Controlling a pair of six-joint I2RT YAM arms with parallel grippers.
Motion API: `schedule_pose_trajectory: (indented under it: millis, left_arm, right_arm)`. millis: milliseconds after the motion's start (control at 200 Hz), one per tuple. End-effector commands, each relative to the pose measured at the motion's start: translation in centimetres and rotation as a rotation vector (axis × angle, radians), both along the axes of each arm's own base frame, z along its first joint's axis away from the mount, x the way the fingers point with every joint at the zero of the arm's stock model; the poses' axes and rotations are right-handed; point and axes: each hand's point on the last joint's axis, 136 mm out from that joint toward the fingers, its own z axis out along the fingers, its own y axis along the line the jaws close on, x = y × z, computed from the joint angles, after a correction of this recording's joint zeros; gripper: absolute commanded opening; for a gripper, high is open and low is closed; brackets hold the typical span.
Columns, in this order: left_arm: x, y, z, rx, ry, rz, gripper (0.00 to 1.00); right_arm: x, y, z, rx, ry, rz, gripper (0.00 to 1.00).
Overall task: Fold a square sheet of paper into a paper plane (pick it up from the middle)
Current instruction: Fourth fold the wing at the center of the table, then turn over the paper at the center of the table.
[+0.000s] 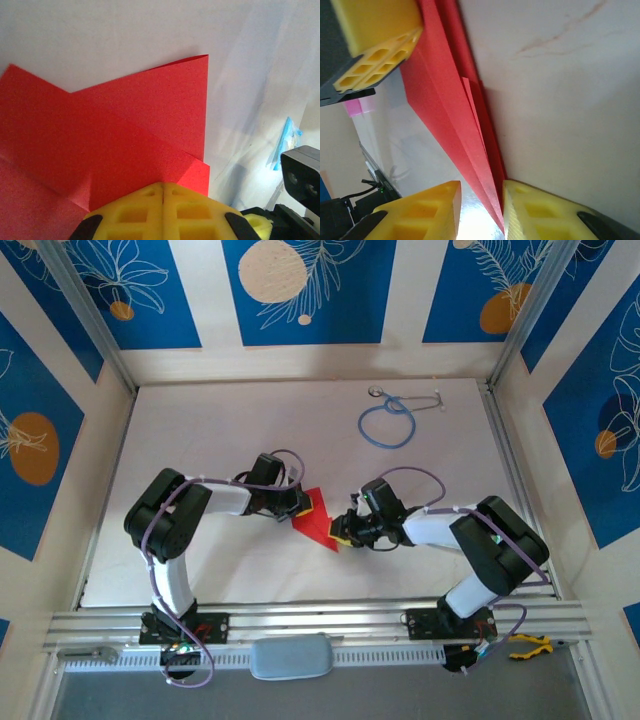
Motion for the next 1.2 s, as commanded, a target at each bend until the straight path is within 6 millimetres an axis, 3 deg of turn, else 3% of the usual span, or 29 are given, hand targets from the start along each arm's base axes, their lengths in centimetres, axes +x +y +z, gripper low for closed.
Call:
schedule_pose_trajectory:
  millis: [0,390,655,940,1196]
  left_arm:
    - [-0.3,0.7,-0.9,0.01,0.03,0.014,0.01]
    - [-0.1,0.6,-0.6,-0.004,0.028,0.019,0.01]
    - [-0.1,0.6,-0.4,-0.004,0.024,0.021,0.01]
    - [0.1,0.5,0.0,-0.011,0.019,0.022,0.01]
    - [0.6,-0.2,1.9,-0.06,-0.025,0.01,0.05]
  right_arm:
    - [-0.2,0.3,0.1,0.023,-0.006,0.025,0.27]
    - [-0.3,0.4,-0.8,0.016,0.011,0.038,0.26]
    - [-0.2,0.5,-1.0,0.019,0.012,0.041,0.17]
    - [-0.2,0.6,-0.7,0.033,-0.002,0.057,0.14]
    - [-0.2,0.7,-0.1,0.049,-0.018,0.07,0.05]
